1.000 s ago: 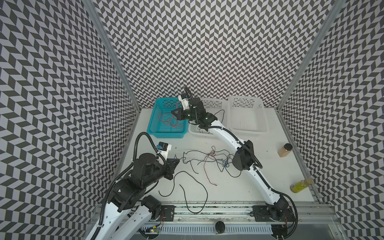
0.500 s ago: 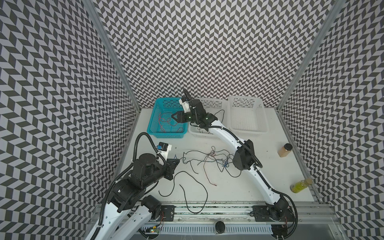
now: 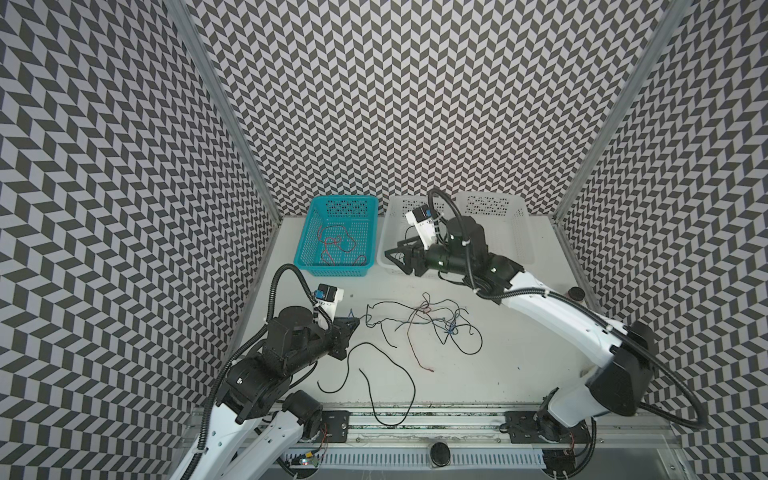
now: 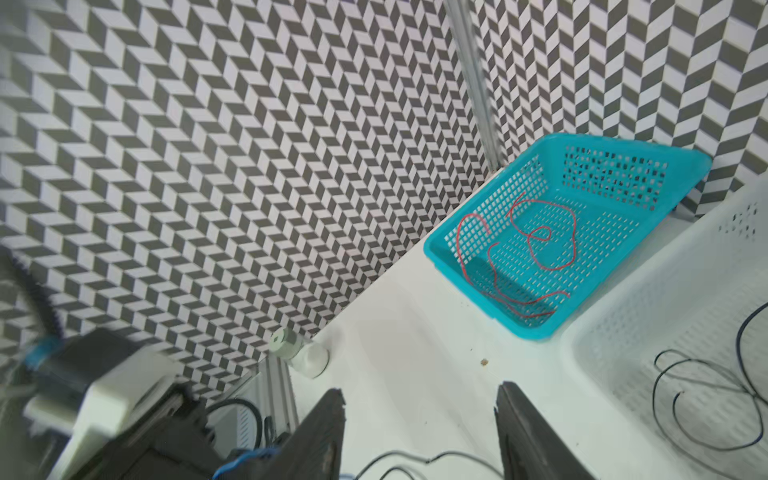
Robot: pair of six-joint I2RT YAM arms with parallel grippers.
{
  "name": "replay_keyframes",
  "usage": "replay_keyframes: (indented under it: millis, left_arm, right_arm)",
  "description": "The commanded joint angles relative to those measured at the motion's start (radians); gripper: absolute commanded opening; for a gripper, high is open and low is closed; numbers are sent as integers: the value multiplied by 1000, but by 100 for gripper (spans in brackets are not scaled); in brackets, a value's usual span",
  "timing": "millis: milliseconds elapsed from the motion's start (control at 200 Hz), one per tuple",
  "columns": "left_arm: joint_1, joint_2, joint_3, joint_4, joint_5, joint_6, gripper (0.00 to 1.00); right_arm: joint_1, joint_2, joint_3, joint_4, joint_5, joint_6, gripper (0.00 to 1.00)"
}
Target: Untangle the cables
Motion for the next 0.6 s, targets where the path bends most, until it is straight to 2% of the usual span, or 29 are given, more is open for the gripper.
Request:
replay_keyframes:
  millis: [0,105,195,265,401,596]
  left_arm:
    - [-7,-3,19,22,57,32,0]
    - [-7,-26,2,45,97,40,0]
    - [-12,-34,1,48,119,55,0]
    - [-20,-38,-3,52,121,60,0]
    - [-30,-39,-12,63,119,60,0]
    - [-35,-19,-11,63,127,61,0]
  right_arm:
    - [34,-40,-172,129,-4,16,58]
    - [66,-69,-300,265,0,141,58]
    - [99,-68,-346,333,25,246,57]
    - [117,-61,-341,289,76,330,57]
    - [128,0,-313,238,80,539,57]
    - [161,56,-332,371,82,727,57]
